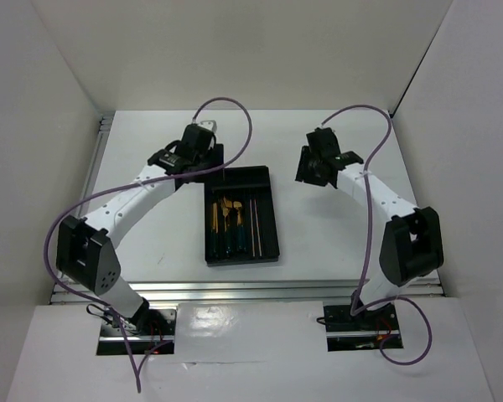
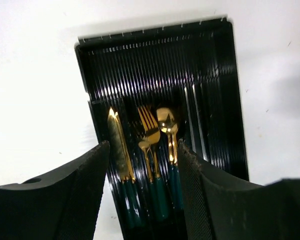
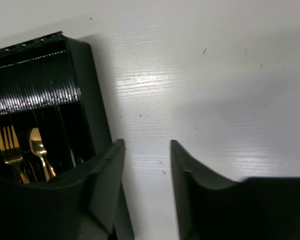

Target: Sort the eating utensils into containers

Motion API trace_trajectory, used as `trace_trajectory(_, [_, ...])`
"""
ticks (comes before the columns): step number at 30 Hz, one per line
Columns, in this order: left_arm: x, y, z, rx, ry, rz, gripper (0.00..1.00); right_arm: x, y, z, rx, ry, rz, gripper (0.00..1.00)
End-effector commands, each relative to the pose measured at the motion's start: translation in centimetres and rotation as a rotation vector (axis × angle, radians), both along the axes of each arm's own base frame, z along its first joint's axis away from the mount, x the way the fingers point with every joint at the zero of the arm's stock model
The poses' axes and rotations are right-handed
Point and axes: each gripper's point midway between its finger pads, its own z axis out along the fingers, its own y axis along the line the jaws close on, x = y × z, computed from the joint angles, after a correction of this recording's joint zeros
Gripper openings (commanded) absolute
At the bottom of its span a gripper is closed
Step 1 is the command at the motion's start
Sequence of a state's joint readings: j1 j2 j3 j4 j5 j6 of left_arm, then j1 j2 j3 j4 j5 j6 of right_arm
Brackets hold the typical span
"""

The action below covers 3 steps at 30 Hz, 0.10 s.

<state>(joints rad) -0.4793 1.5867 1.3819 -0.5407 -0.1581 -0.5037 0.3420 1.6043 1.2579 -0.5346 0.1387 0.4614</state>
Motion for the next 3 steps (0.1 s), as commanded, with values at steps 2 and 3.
trace_trajectory(2, [2.2, 0.9, 5.3, 0.002, -0.096, 0.002, 0.63, 2.2, -1.4, 9.0, 0.08, -0.259, -0.001, 0.58])
trace_trajectory(3, [2.5, 1.4, 5.9, 0.03, -0.107, 0.014, 0.63, 2.6, -2.8, 10.0, 0.1, -0.276, -0.024, 0.65])
